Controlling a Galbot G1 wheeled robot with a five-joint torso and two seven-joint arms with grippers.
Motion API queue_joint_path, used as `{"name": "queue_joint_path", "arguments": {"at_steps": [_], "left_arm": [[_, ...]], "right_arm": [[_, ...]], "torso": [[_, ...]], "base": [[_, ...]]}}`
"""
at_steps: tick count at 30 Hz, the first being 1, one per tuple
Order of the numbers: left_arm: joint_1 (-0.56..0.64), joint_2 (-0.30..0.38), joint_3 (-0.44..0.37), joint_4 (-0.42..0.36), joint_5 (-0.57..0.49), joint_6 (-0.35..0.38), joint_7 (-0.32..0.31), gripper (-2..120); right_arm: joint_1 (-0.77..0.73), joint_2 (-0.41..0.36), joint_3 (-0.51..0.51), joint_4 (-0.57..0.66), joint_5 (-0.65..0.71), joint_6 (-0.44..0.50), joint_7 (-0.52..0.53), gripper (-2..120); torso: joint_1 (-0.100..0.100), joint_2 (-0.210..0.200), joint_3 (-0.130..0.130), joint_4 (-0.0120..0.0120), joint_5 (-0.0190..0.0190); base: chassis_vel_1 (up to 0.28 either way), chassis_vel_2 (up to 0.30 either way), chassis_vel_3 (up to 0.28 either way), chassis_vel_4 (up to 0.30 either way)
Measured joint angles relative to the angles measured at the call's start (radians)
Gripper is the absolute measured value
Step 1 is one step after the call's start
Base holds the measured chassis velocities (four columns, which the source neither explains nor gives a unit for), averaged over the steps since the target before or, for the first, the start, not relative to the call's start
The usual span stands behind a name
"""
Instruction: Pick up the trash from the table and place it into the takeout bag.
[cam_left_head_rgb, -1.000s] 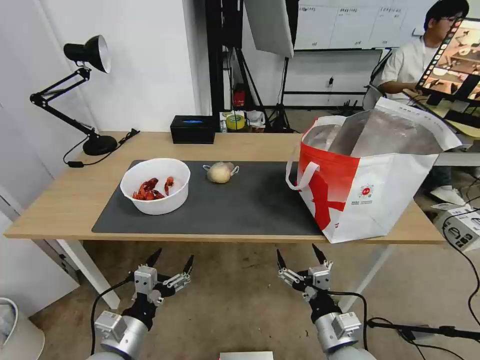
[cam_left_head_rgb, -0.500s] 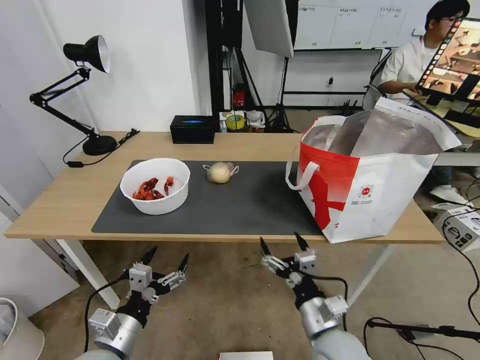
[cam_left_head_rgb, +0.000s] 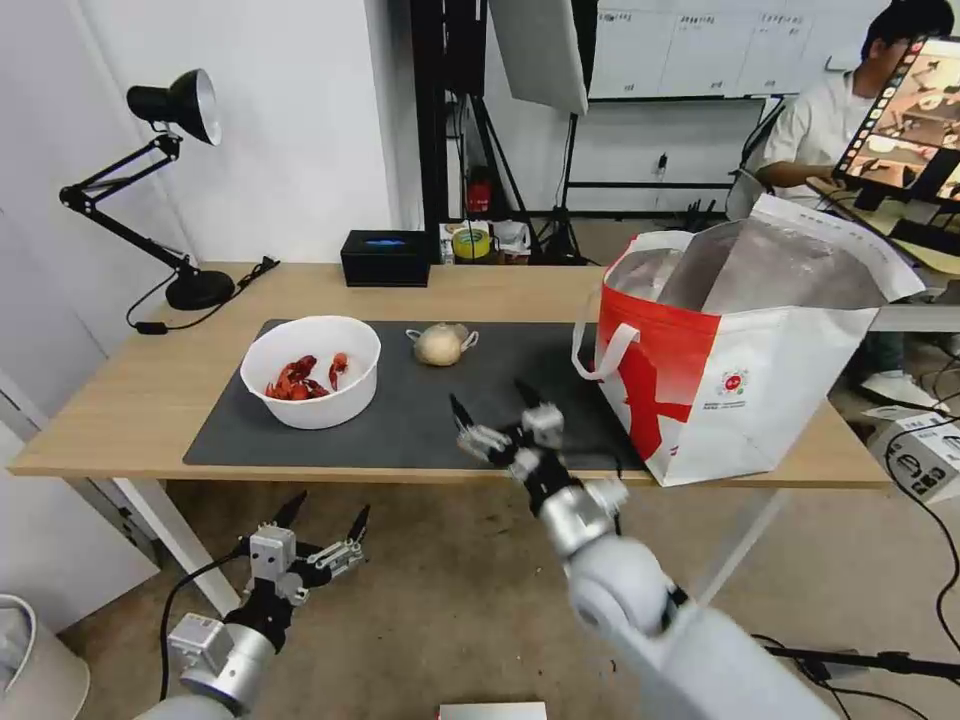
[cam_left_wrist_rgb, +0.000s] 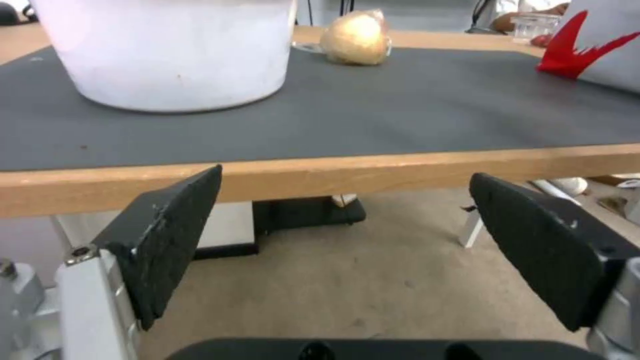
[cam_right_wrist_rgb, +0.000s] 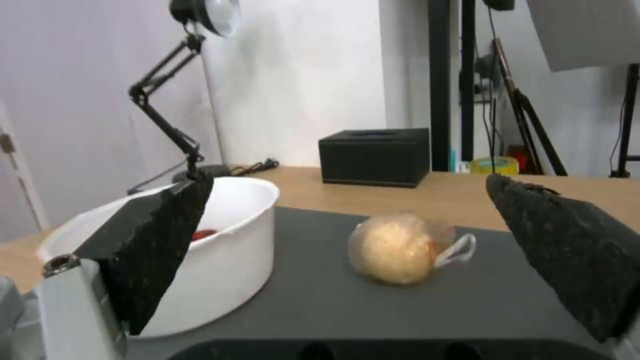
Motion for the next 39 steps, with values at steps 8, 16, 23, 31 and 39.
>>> {"name": "queue_joint_path", "arguments": {"at_steps": [8,16,23,31,39], "left_arm": [[-0.001,-0.006,0.003,0.011,0.000,-0.002,-0.001,100],[0.009,-0.015,0.000,0.002,0.004,-0.007,-0.001,100],[0.019,-0.024,-0.003,-0.001,0.010,-0.012,-0.001,100],[0.023,-0.038,-0.001,0.014,0.022,-0.022,0.004,100],[0.019,-0.044,0.003,0.020,0.024,-0.026,0.005,100]], "right_arm": [[0.226,0.068,-0.066,-0.186,0.096,-0.125,0.096,100],[0.385,0.154,-0.100,-0.384,0.133,-0.216,0.115,100],[0.459,0.247,-0.104,-0.545,0.178,-0.295,0.116,100],[0.508,0.338,-0.102,-0.715,0.143,-0.321,0.074,100],[0.548,0.379,-0.099,-0.824,0.109,-0.321,0.025,100]], "torso": [[0.000,0.000,0.000,-0.0002,-0.0001],[0.000,0.000,0.000,-0.0001,0.0002],[0.000,0.000,0.000,0.0000,0.0000],[0.000,0.000,0.000,-0.0001,0.0000],[0.000,0.000,0.000,-0.0002,0.0002]], "base": [[0.000,0.000,0.000,0.000],[0.000,0.000,0.000,0.000],[0.000,0.000,0.000,0.000],[0.000,0.000,0.000,0.000],[0.000,0.000,0.000,0.000]]}}
